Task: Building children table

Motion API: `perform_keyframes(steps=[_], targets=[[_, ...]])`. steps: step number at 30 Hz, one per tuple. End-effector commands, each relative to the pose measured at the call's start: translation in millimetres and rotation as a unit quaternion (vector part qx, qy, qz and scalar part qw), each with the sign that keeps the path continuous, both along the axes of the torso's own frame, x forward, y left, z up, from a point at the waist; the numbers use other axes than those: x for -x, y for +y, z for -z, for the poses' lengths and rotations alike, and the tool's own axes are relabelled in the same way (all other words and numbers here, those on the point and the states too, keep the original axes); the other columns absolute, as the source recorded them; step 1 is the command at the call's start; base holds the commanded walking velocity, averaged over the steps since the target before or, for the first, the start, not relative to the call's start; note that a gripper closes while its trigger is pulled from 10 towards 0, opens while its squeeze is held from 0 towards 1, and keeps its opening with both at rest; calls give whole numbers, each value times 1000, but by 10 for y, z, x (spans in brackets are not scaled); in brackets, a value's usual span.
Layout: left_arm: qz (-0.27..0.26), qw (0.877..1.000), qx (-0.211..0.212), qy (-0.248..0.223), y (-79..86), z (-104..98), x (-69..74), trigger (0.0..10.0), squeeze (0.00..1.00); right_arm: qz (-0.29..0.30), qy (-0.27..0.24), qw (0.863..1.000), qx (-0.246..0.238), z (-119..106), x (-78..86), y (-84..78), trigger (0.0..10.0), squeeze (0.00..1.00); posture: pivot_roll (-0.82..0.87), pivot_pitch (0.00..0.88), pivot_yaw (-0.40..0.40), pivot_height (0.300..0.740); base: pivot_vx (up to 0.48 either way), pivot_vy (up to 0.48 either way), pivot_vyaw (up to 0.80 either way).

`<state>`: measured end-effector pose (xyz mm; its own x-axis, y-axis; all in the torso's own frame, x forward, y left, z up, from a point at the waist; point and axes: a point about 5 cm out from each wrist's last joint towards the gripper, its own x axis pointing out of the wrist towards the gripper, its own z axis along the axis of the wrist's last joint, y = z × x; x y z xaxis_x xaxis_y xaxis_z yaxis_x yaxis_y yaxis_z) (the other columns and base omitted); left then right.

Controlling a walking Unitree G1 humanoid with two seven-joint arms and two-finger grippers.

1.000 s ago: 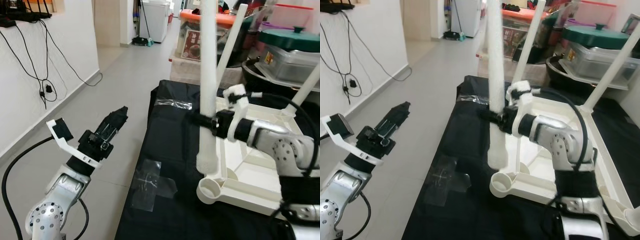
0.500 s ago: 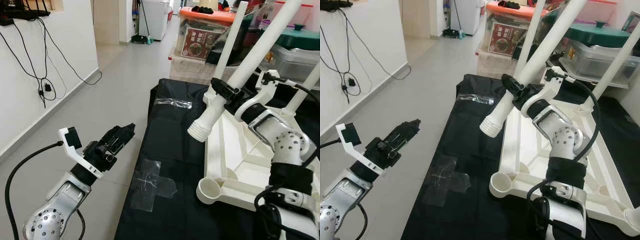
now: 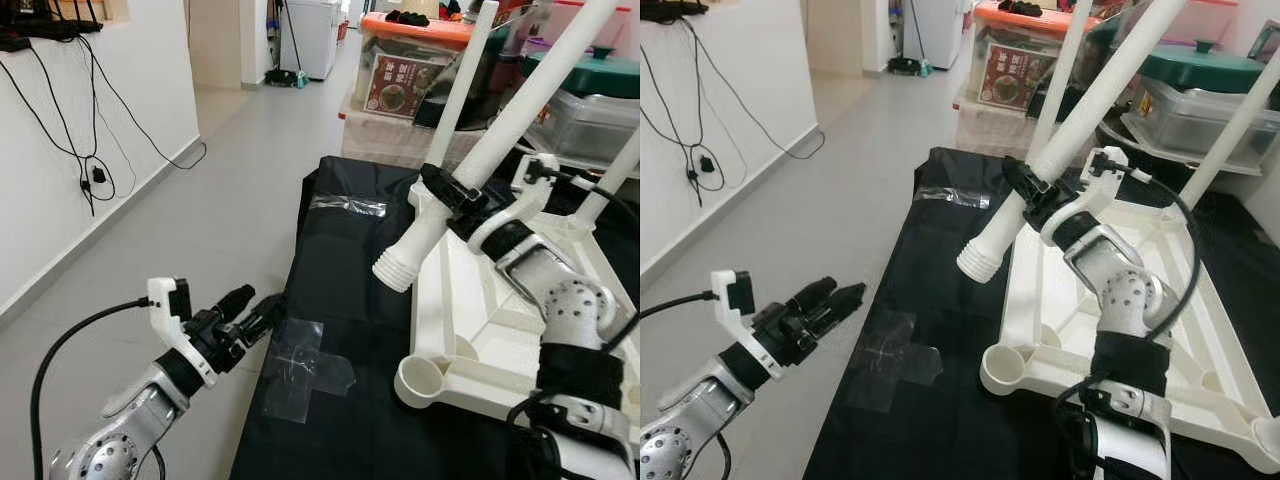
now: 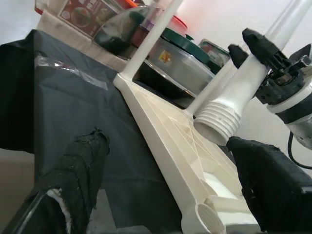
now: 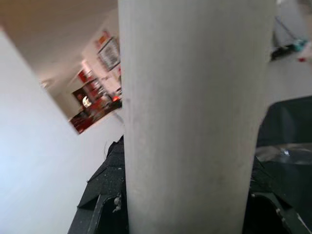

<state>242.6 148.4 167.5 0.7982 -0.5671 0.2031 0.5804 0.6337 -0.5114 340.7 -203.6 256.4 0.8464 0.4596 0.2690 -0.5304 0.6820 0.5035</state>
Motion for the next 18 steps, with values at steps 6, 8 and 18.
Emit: perform_keyframes(steps=[6, 8, 18], targets=[[26, 1000, -12, -2, -37, 44, 57, 10000, 0, -122, -88, 988, 29, -138, 235, 126, 0, 0, 52, 0, -105, 740, 0, 0, 0], [34, 999, -15, -4, -56, 55, 74, 10000, 0, -176, -116, 977, 42, -168, 317, 184, 0, 0, 53, 0, -108, 740, 0, 0, 0], [62, 998, -15, -6, -83, 58, 140, 10000, 0, -256, -140, 955, 59, -135, 452, 327, 0, 0, 60, 0, -118, 740, 0, 0, 0]])
